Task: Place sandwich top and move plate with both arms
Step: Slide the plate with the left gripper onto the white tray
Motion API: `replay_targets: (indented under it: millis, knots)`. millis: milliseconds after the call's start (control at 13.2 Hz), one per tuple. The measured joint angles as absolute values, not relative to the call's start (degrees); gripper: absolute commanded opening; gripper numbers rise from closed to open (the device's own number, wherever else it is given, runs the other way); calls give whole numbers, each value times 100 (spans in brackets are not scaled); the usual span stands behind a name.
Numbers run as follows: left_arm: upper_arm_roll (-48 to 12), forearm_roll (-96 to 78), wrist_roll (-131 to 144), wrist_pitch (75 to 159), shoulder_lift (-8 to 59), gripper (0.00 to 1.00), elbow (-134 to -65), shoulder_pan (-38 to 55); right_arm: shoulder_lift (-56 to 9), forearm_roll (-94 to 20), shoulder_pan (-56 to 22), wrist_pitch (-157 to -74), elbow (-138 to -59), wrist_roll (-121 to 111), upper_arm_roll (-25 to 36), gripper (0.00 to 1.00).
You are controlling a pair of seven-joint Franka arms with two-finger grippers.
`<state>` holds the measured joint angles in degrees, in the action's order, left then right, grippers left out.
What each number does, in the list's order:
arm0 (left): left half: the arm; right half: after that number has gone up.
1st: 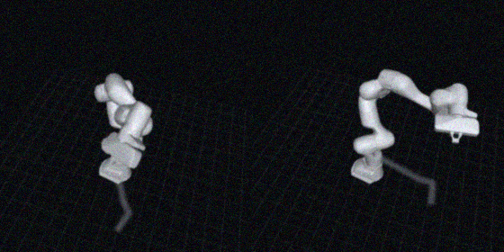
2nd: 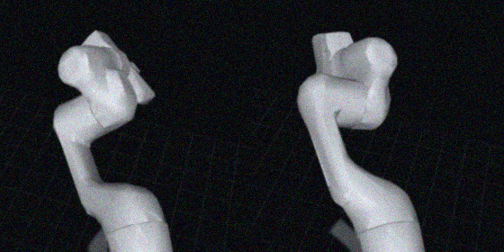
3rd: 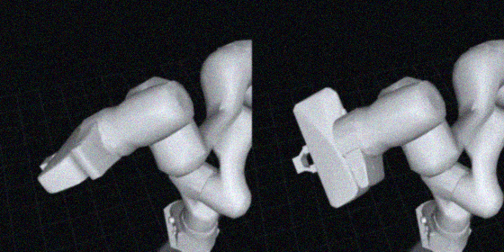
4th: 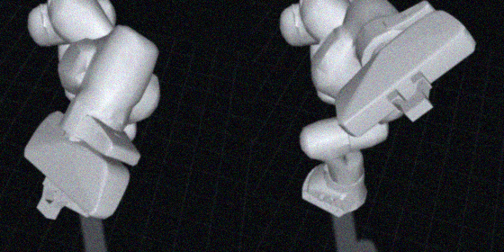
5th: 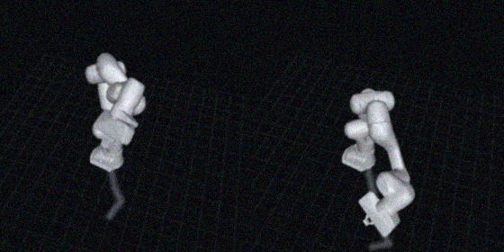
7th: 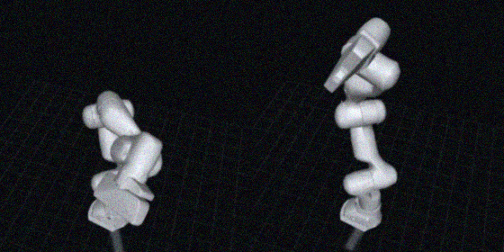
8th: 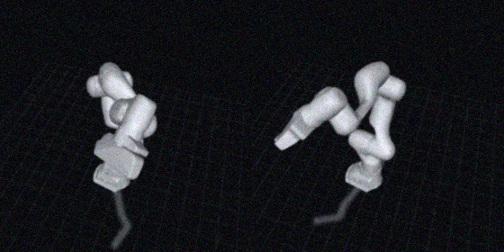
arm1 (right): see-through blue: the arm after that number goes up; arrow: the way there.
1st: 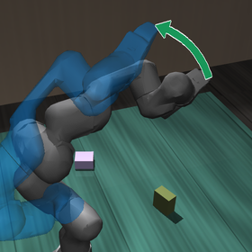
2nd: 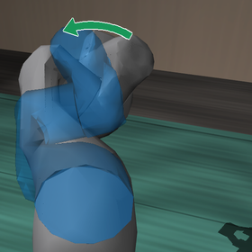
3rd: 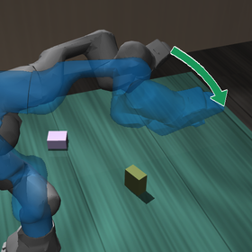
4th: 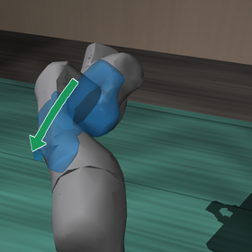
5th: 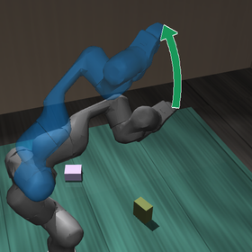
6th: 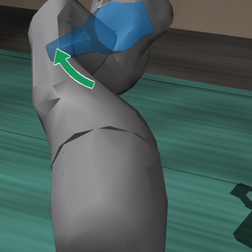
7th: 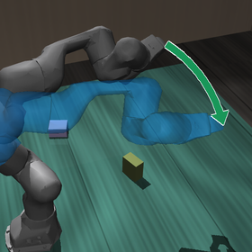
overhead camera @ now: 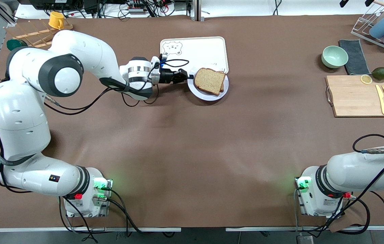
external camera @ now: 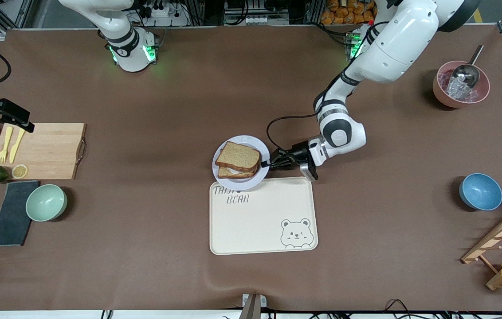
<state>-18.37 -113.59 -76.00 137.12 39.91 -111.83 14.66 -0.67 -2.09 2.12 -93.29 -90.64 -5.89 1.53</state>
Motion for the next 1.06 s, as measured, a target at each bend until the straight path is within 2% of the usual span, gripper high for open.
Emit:
replay_targets:
  millis: [1063]
  knots:
    - [-1898, -11586, -6281, 13738, 3207, 0, -11153, 1315, -87, -208, 226, -9302, -9064, -587, 166, 100]
